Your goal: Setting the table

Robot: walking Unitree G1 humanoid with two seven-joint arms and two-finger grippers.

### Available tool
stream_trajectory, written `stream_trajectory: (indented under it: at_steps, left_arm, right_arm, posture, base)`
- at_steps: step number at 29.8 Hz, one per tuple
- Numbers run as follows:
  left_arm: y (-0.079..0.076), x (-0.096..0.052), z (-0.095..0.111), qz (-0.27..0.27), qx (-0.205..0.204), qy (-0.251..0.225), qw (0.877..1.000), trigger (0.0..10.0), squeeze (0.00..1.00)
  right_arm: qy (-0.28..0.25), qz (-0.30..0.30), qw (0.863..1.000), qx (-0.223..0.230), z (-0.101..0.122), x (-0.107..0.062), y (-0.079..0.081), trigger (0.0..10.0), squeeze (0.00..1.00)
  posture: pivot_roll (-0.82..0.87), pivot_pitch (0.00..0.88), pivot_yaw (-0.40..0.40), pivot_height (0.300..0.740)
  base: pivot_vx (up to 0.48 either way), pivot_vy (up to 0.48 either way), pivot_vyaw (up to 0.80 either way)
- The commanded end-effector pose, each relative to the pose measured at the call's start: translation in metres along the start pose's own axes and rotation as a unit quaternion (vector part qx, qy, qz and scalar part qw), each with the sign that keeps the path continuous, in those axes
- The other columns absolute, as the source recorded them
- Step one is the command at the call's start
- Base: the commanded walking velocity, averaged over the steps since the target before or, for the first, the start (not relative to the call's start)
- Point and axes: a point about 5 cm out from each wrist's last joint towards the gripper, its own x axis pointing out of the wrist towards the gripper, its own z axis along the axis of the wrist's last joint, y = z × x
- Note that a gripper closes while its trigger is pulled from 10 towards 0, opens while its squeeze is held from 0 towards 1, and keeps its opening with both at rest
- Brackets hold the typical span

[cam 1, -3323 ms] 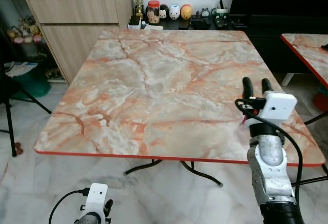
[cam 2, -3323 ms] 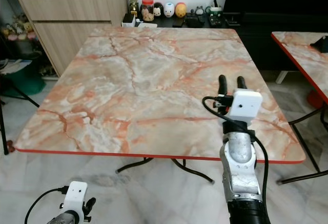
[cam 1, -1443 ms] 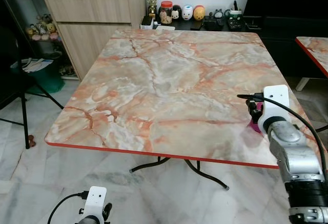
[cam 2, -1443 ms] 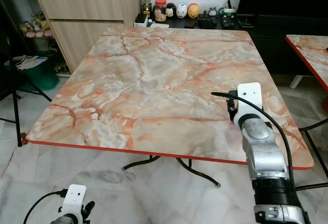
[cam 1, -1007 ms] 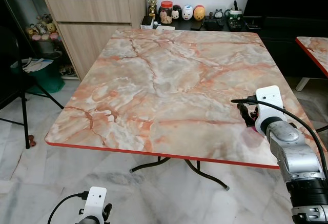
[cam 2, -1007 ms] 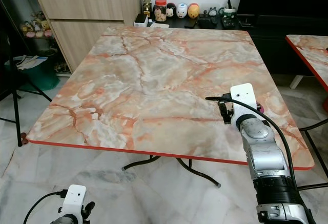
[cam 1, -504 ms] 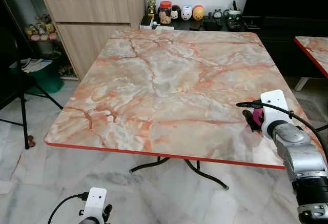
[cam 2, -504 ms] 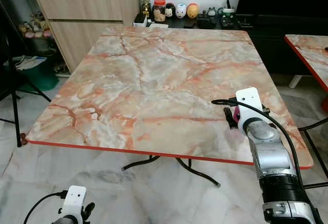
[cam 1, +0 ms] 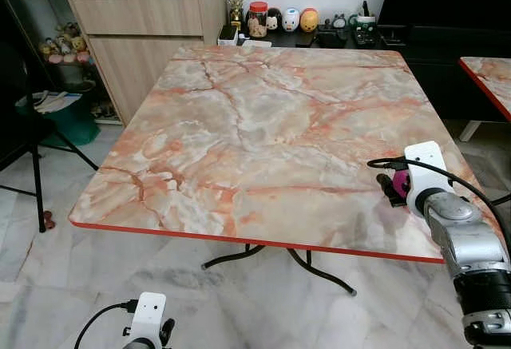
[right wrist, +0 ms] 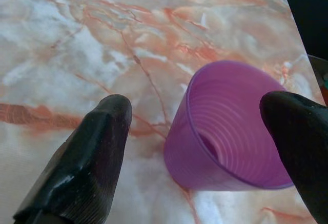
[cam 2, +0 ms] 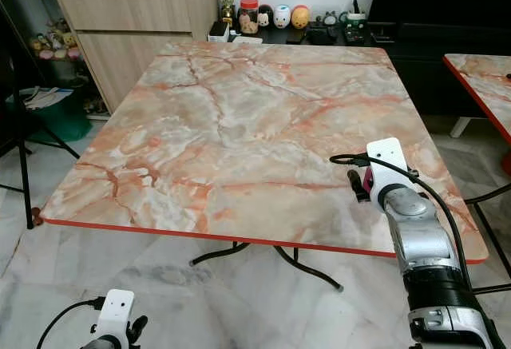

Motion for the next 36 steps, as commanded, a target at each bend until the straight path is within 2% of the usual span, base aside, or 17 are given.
stream_trajectory:
  at_steps: [1, 7, 9, 11, 12, 13, 14, 16, 17, 20, 22, 23, 30, 32, 33, 35, 36]
  left_arm:
    - [0.0018, -0.0015, -0.0067, 0.002, -0.001, 0.017, 1.000, 10.0, 0.00]
    - [0.0021, -0.0016, -0.0069, 0.003, -0.001, 0.018, 1.000, 10.0, 0.00]
    - [0.0021, -0.0016, -0.0069, 0.003, -0.001, 0.018, 1.000, 10.0, 0.00]
    - [0.0021, -0.0016, -0.0069, 0.003, -0.001, 0.018, 1.000, 10.0, 0.00]
    - [0.0020, -0.0016, -0.0069, 0.003, -0.001, 0.018, 1.000, 10.0, 0.00]
    - [0.0019, -0.0016, -0.0070, 0.003, 0.000, 0.018, 1.000, 10.0, 0.00]
    - [0.0017, -0.0017, -0.0072, 0.002, -0.001, 0.018, 1.000, 10.0, 0.00]
    - [0.0017, -0.0017, -0.0072, 0.002, -0.001, 0.018, 1.000, 10.0, 0.00]
    - [0.0017, -0.0017, -0.0072, 0.003, -0.001, 0.018, 1.000, 10.0, 0.00]
    - [0.0019, -0.0018, -0.0075, 0.003, 0.000, 0.018, 1.000, 10.0, 0.00]
    - [0.0019, -0.0018, -0.0075, 0.003, 0.000, 0.018, 1.000, 10.0, 0.00]
    - [0.0020, -0.0017, -0.0071, 0.002, 0.000, 0.018, 1.000, 10.0, 0.00]
    - [0.0020, -0.0013, -0.0059, 0.002, 0.001, 0.016, 1.000, 10.0, 0.00]
    - [0.0018, -0.0013, -0.0059, 0.001, 0.001, 0.016, 1.000, 10.0, 0.00]
    - [0.0017, -0.0013, -0.0058, 0.001, 0.001, 0.016, 1.000, 10.0, 0.00]
    - [0.0016, -0.0012, -0.0057, 0.001, 0.001, 0.015, 1.000, 10.0, 0.00]
    - [0.0015, -0.0012, -0.0056, 0.001, 0.001, 0.015, 1.000, 10.0, 0.00]
  right_arm:
    - [-0.004, -0.001, 1.000, -0.002, 0.0037, 0.0007, -0.0034, 10.0, 0.00]
    - [-0.012, 0.012, 1.000, -0.008, 0.0071, 0.0028, -0.0001, 10.0, 0.00]
    - [-0.014, 0.013, 1.000, -0.007, 0.0086, 0.0034, 0.0004, 4.6, 0.00]
    - [-0.014, 0.013, 1.000, -0.007, 0.0088, 0.0038, 0.0005, 4.9, 0.00]
    - [-0.015, 0.014, 1.000, -0.007, 0.0088, 0.0040, 0.0010, 7.9, 0.00]
    - [-0.015, 0.014, 1.000, -0.008, 0.0088, 0.0042, 0.0013, 7.9, 0.00]
    - [-0.014, 0.015, 1.000, -0.008, 0.0084, 0.0044, 0.0018, 10.0, 0.00]
    - [-0.013, 0.016, 1.000, -0.008, 0.0079, 0.0048, 0.0020, 10.0, 0.00]
    - [-0.013, 0.016, 1.000, -0.008, 0.0079, 0.0050, 0.0021, 2.8, 0.00]
    - [-0.014, 0.017, 1.000, -0.009, 0.0083, 0.0053, 0.0023, 0.4, 0.00]
    - [-0.014, 0.017, 1.000, -0.009, 0.0084, 0.0054, 0.0023, 1.5, 0.00]
    - [-0.013, 0.016, 1.000, -0.009, 0.0085, 0.0057, 0.0024, 10.0, 0.00]
    - [-0.011, 0.014, 1.000, -0.006, 0.0075, 0.0061, 0.0022, 10.0, 0.00]
    - [-0.010, 0.014, 1.000, -0.006, 0.0066, 0.0062, 0.0025, 8.6, 0.00]
    - [-0.009, 0.014, 1.000, -0.005, 0.0061, 0.0063, 0.0027, 1.5, 0.00]
    - [-0.008, 0.014, 1.000, -0.005, 0.0055, 0.0065, 0.0031, 0.8, 0.00]
    - [-0.007, 0.014, 1.000, -0.005, 0.0050, 0.0066, 0.0033, 3.1, 0.00]
  posture:
    - [-0.03, 0.000, -0.008, 0.740]
    - [-0.02, 0.000, -0.009, 0.740]
    - [-0.02, 0.000, -0.009, 0.740]
    - [-0.02, 0.000, -0.009, 0.740]
    - [-0.02, 0.000, -0.009, 0.740]
    - [-0.02, 0.000, -0.009, 0.740]
    - [-0.02, 0.000, -0.010, 0.740]
    - [-0.02, 0.000, -0.011, 0.740]
    - [-0.02, 0.000, -0.011, 0.740]
    - [-0.02, 0.000, -0.010, 0.740]
    - [-0.02, 0.000, -0.010, 0.740]
    - [-0.02, 0.000, -0.010, 0.740]
    - [-0.02, 0.000, -0.007, 0.740]
    - [-0.02, 0.000, -0.008, 0.740]
    - [-0.02, 0.000, -0.008, 0.740]
    - [-0.02, 0.000, -0.008, 0.740]
    - [-0.02, 0.000, -0.008, 0.740]
  base:
    - [0.000, 0.000, 0.00]
    - [0.000, 0.000, 0.00]
    - [0.000, 0.000, 0.00]
    - [0.000, 0.000, 0.00]
    - [0.000, 0.000, 0.00]
    - [0.000, 0.000, 0.00]
    - [0.000, 0.000, 0.00]
    - [0.000, 0.000, 0.00]
    - [0.000, 0.000, 0.00]
    - [0.000, 0.000, 0.00]
    - [0.000, 0.000, 0.00]
    - [0.000, 0.000, 0.00]
    - [0.000, 0.000, 0.00]
    - [0.000, 0.000, 0.00]
    - [0.000, 0.000, 0.00]
    - [0.000, 0.000, 0.00]
    - [0.000, 0.000, 0.00]
